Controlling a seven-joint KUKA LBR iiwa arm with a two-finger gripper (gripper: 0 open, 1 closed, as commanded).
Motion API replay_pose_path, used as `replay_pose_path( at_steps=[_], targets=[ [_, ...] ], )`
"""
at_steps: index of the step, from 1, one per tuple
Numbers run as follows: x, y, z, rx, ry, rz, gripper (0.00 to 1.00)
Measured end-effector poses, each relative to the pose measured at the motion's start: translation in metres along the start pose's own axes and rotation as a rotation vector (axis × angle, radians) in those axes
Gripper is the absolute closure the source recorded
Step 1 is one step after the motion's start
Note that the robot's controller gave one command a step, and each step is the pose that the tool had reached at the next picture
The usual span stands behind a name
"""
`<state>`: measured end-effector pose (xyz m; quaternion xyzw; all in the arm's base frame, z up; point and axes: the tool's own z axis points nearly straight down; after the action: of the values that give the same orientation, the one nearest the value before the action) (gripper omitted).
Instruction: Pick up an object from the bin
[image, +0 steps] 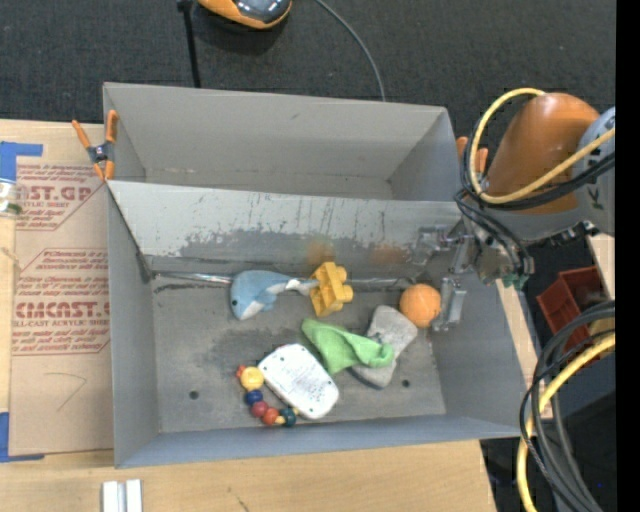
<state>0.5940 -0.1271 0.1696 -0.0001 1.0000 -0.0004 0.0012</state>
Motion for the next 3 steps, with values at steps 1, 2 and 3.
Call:
replay_pose_path(
  at_steps=[1,2,3],
  targets=[
    [0.010,0.009,0.048,0.001,-0.003,-0.066,0.00],
    [0.020,0.020,0.078,-0.001,0.002,-0.226,0.00],
    [0.019,0.041,0.091,0.001,-0.002,-0.277,0.00]
  ],
)
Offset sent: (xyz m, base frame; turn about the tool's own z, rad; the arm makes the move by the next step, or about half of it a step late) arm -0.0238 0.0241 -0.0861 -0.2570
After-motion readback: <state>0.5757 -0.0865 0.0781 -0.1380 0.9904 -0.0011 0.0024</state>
